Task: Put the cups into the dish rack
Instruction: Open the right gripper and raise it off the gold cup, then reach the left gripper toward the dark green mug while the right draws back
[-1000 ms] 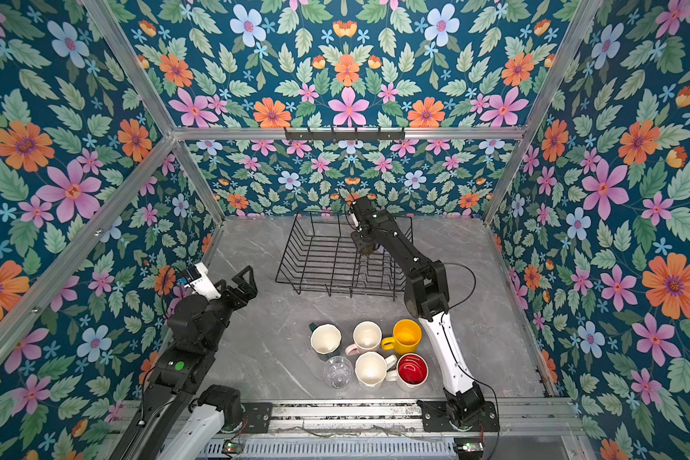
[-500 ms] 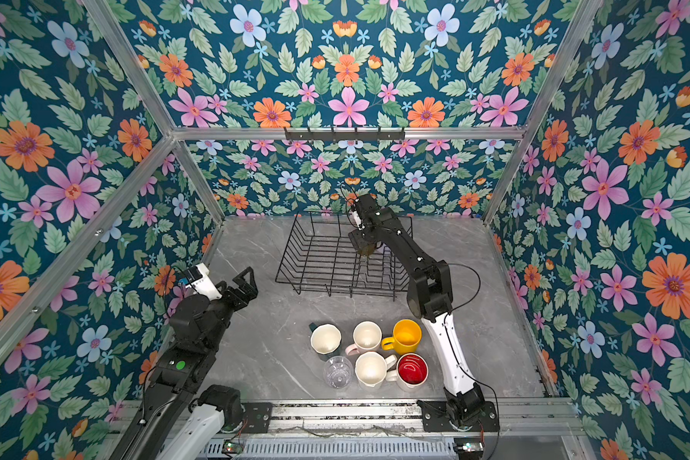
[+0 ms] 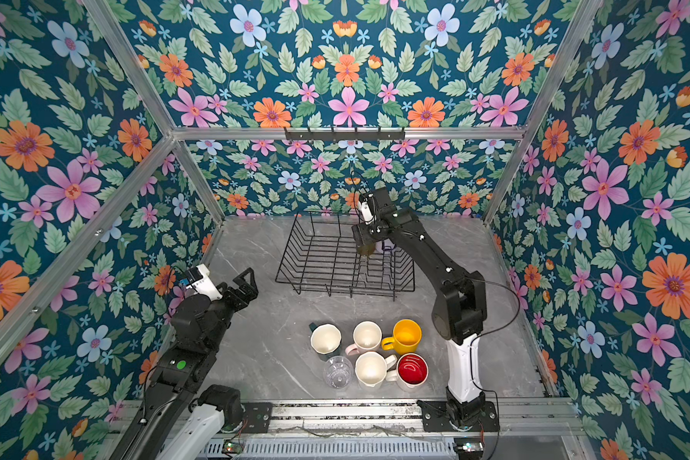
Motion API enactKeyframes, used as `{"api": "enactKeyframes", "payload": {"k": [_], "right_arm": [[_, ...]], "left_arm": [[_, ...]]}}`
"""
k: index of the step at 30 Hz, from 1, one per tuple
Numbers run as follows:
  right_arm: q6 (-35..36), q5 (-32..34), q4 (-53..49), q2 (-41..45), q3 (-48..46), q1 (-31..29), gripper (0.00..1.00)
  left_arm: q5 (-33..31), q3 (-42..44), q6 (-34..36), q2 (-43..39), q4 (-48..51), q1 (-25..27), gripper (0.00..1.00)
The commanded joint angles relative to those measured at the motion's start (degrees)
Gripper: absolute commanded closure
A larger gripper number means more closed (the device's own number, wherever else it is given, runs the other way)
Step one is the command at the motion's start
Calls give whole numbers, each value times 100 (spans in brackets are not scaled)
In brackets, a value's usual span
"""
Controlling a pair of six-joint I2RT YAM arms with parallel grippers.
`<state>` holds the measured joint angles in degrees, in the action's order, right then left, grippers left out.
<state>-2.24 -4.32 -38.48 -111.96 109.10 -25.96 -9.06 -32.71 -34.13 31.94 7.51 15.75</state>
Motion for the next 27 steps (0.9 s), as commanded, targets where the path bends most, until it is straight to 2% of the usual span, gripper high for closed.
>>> {"api": "enactKeyframes", "payload": {"k": [1, 8, 15, 20, 27], "right_arm": [[-386, -492, 884, 582, -731, 2, 17], [-661, -904, 1517, 1565, -2027, 2, 17], [-735, -860, 1674, 2044, -2504, 1, 17], [-821, -913, 1771, 2064, -2625, 3, 17], [-899, -983, 1857, 1990, -2632, 0, 17]], "left_arm": [[-54, -11, -23, 35, -37, -2, 0], [29, 29, -112, 140, -75, -3, 0], [315, -130, -117, 391, 336, -7, 0], [984, -458, -20, 711, 1016, -5, 5], [1932, -646, -6, 745, 1757, 7, 14]]}}
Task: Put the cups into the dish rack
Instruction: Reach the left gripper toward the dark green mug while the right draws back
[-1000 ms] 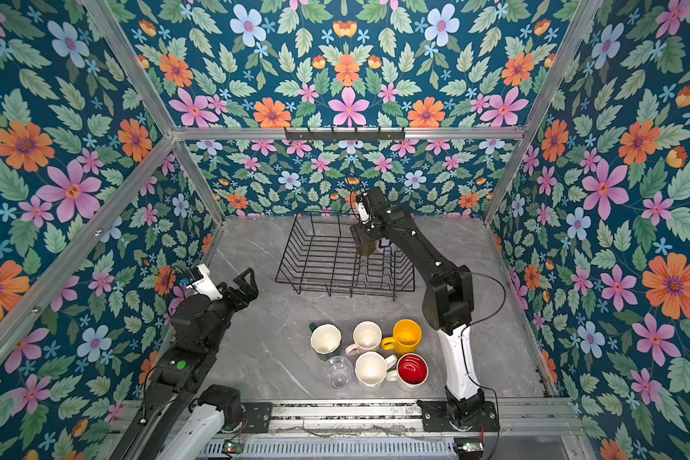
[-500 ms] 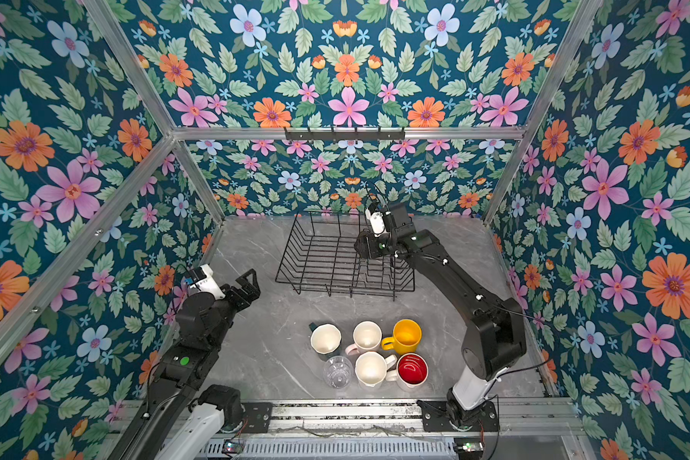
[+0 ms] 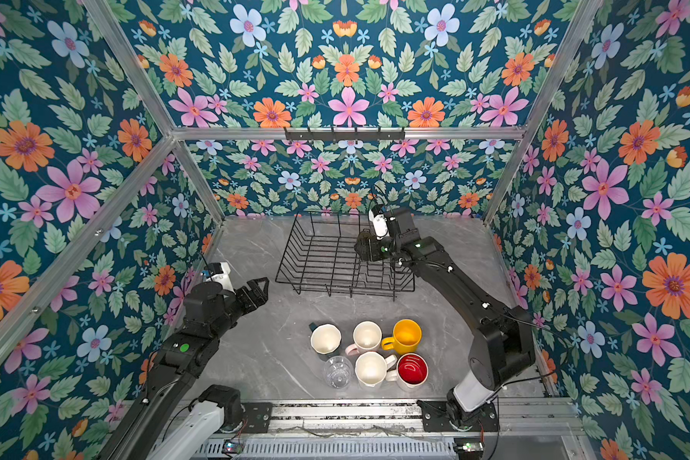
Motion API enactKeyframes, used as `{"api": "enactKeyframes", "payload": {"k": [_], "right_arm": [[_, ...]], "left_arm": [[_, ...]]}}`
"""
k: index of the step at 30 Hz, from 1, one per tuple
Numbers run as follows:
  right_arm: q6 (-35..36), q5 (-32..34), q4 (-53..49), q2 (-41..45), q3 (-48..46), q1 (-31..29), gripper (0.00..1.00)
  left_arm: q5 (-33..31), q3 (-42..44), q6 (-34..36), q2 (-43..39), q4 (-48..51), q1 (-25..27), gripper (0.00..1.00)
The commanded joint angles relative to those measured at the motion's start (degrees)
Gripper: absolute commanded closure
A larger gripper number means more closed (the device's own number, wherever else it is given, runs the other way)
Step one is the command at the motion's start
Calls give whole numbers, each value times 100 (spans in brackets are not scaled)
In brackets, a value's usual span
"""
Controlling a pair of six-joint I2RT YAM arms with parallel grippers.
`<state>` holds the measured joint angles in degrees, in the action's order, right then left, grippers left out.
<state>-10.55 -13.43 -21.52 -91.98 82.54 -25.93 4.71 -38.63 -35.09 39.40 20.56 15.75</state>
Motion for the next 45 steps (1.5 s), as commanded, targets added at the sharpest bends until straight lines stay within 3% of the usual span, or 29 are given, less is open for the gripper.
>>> {"api": "enactKeyframes", "payload": {"k": [1, 8, 18, 22, 30, 38, 45], "right_arm": [[-67, -57, 173, -7, 8, 0, 17], [-58, -87, 126, -96, 42, -5, 17], [-166, -115, 153, -123, -19, -6, 17], [-147, -88, 116, -117, -3, 0, 17], [-142, -98, 65, -149, 19, -3, 17], [-109, 29, 69, 13, -212, 0, 17], [-84, 60, 127, 115, -372, -5, 17]], "left_arm": [[625, -37, 83, -9, 548, 7, 15], [1256, 139, -124, -124, 777, 32, 25], [1357, 267, -455, -245, 984, 510, 32], [1080, 269, -683, -332, 1029, 1100, 33], [-200, 29, -1236, 403, 1105, 3085, 37], [-635, -324, -1645, 1111, 1320, 4045, 40], [-815, -357, -1821, 1533, 1510, 4270, 43]]}}
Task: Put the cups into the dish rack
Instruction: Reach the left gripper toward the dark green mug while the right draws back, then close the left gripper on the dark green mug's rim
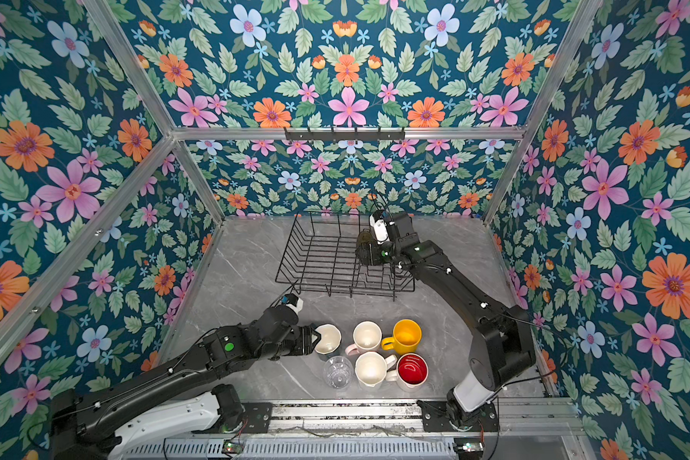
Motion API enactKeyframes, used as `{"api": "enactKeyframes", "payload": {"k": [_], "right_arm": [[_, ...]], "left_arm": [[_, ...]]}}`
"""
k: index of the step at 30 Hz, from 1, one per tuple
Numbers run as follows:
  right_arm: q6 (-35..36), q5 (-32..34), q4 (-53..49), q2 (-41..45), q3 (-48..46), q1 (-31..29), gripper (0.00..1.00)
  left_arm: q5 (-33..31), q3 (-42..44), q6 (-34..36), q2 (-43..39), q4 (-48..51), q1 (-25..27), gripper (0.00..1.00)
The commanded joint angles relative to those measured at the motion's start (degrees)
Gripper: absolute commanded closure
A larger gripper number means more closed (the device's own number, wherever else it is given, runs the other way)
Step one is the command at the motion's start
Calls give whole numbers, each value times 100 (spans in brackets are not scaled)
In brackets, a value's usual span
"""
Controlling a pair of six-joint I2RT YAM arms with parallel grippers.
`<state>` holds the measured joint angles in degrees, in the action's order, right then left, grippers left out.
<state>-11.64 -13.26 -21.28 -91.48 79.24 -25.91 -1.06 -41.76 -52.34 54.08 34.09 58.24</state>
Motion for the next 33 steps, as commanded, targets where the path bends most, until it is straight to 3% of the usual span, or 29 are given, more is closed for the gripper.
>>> {"api": "enactKeyframes", "payload": {"k": [1, 18, 33], "right_arm": [[31, 42, 114, 77, -54, -2, 17], [8, 349, 320, 583, -734, -2, 16], [38, 394, 329, 658, -849, -3, 16]], "left_arm": [[-267, -70, -100, 90, 160, 21, 43], [-509, -726, 22, 1069, 657, 132, 57], [-701, -719, -98, 1475, 728, 205, 65]]}}
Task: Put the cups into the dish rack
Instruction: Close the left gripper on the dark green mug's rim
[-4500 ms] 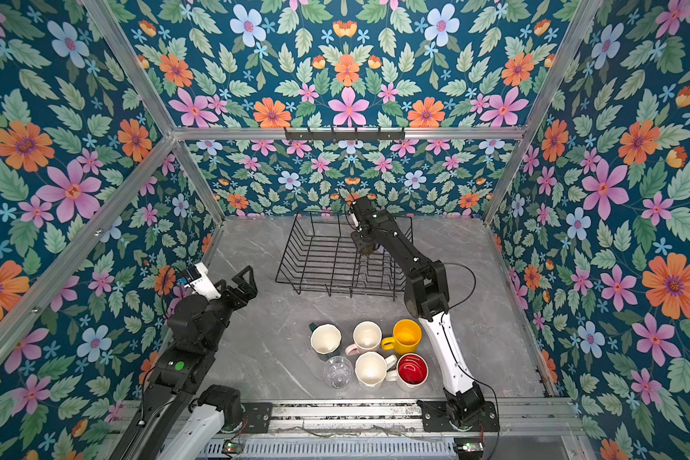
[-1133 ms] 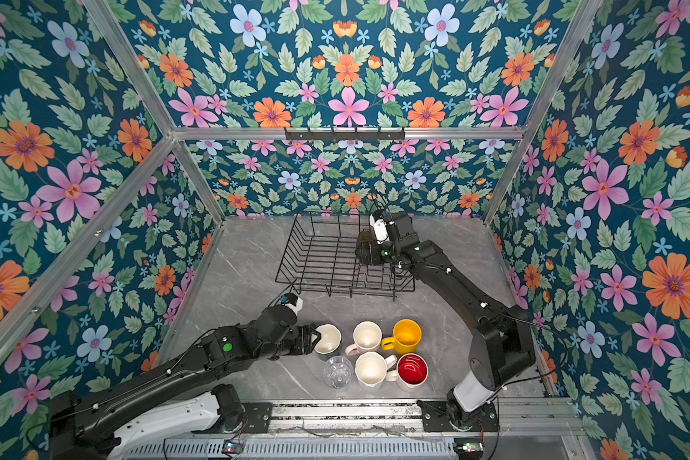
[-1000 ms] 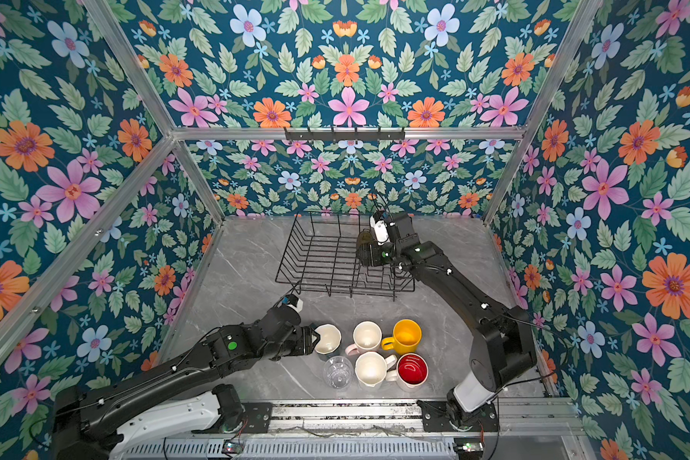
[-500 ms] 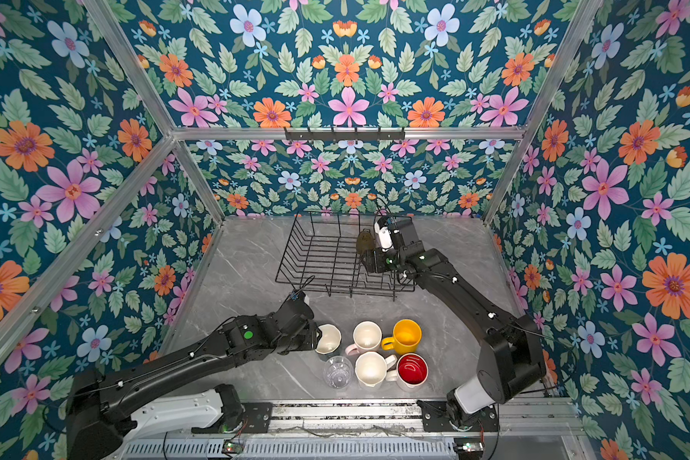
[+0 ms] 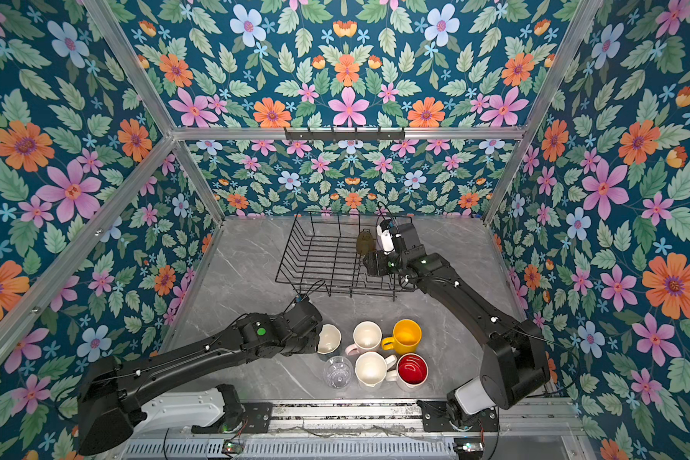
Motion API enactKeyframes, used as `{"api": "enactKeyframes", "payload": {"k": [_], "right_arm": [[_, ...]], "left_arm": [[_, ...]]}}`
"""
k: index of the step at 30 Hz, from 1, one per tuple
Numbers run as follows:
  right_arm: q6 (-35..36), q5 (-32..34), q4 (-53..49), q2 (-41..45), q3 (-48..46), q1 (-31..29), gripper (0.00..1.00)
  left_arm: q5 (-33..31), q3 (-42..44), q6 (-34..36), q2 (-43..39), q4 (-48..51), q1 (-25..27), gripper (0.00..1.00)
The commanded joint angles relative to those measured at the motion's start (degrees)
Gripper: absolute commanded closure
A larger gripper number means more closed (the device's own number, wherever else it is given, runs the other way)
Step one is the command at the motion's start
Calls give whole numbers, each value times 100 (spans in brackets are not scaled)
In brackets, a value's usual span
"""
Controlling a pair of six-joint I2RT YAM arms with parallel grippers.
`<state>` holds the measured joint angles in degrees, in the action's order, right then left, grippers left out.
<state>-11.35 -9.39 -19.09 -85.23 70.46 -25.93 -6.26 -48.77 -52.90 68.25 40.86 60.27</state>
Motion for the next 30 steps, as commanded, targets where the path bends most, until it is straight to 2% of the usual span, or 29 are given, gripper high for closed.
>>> {"api": "enactKeyframes", "payload": {"k": [1, 9, 19, 26, 30], "right_arm": [[7, 9, 114, 42, 21, -7, 16], [-32, -36, 134, 68, 3, -1, 16], [-51, -57, 152, 80, 3, 4, 16], [-56, -63, 176, 59, 12, -1, 16], [-58, -68, 169, 33, 12, -5, 16]], "left_arm": [[-217, -27, -37, 95, 40, 0, 66], [-549, -140, -23, 213, -4, -15, 73], [-560, -116, 39, 434, -137, -68, 79], [-681, -97, 26, 394, -166, -120, 88], [-788, -59, 26, 308, -187, -178, 100]]}}
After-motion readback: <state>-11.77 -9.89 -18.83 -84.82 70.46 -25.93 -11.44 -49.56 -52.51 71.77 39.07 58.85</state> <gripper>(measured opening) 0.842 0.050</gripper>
